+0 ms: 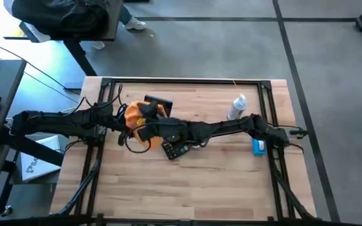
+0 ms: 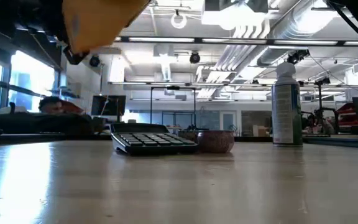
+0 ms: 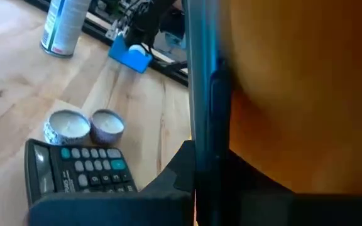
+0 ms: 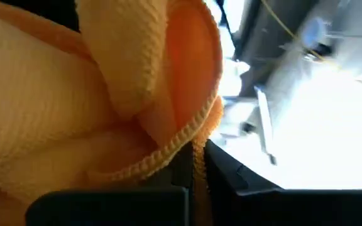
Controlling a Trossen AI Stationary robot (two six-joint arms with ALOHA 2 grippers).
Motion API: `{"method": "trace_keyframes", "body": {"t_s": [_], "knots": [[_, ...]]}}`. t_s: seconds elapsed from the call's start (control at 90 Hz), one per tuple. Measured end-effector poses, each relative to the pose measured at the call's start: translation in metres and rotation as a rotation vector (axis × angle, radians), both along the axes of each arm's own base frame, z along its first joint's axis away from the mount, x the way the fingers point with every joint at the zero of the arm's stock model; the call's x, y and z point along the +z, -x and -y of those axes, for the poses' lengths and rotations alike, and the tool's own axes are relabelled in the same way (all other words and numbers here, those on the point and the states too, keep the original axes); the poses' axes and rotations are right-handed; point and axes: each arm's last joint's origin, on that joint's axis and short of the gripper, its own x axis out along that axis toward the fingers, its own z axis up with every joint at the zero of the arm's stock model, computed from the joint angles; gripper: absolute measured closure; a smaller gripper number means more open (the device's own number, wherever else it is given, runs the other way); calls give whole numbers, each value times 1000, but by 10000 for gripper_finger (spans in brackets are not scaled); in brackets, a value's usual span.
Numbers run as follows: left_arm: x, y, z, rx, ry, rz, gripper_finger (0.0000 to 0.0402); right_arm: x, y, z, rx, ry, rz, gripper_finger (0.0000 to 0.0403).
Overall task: Apply microfiber cloth
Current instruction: Wipe the front of the black tablet with the yellow microfiber cloth
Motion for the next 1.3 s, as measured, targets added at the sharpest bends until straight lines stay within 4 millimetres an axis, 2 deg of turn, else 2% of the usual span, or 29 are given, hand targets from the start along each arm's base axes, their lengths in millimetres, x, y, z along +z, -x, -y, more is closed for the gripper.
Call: {"method": "trace_keyframes", "body": {"t_s": [0.156,0.278,0.678,0.889,1.067,1.3], "knots": [[1,0,3,-22,5,5,396,19,5,1,-61,126,37,403],[3,0,3,-32,8,28,396,21,7,-6,-46,133,39,403],[16,-1,2,8,19,60,396,-19,3,-18,111,-167,-73,403],[23,0,1,13,23,113,396,-36,7,-37,220,-316,-127,403],[27,1,2,-16,45,149,396,-36,10,-47,192,-268,-155,403],[27,0,7,-29,18,164,396,-22,8,-41,63,-69,-152,403]]}}
